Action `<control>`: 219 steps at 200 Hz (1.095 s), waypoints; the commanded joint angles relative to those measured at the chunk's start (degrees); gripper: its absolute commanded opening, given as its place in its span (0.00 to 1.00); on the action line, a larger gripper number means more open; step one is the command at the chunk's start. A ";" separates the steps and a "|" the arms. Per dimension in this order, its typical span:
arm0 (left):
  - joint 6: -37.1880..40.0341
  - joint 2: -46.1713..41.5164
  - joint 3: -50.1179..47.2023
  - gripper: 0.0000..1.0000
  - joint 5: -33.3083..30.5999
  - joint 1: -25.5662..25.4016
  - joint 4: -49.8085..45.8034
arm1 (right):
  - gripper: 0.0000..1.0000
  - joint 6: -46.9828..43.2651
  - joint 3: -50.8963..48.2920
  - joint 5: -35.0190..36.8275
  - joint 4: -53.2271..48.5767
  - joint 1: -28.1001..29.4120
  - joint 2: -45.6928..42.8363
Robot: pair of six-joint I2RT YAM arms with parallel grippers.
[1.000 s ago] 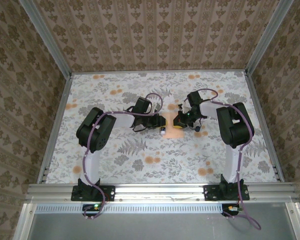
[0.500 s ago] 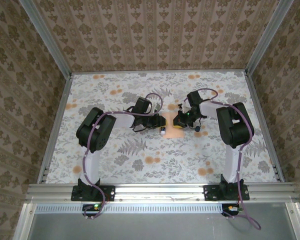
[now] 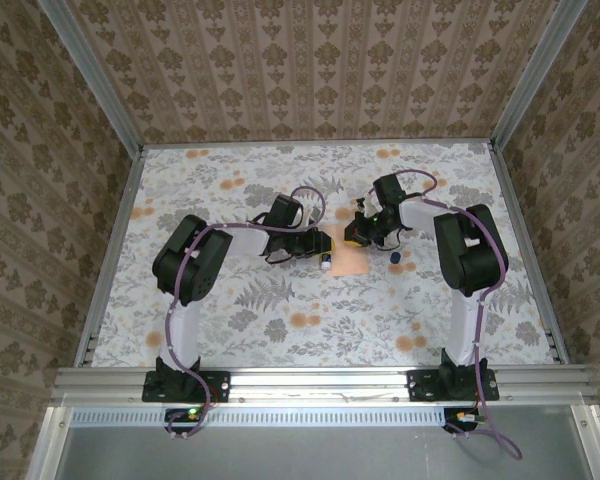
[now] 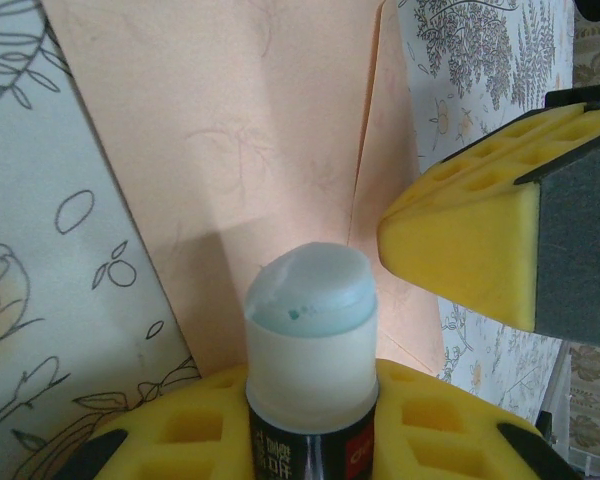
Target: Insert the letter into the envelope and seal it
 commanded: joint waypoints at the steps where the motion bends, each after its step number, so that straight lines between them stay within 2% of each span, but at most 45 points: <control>1: -0.01 0.59 -1.15 0.00 -0.17 -0.75 -0.49 | 0.01 1.14 0.80 -0.39 0.36 -0.15 0.49; 135: 0.16 0.94 -0.31 0.00 0.01 -0.75 -1.03 | 0.00 3.54 -6.67 1.35 4.21 -0.01 2.54; 219: 0.28 1.11 0.23 0.00 -0.07 -0.84 -1.39 | 0.00 6.29 -9.02 -0.01 7.40 0.08 -7.15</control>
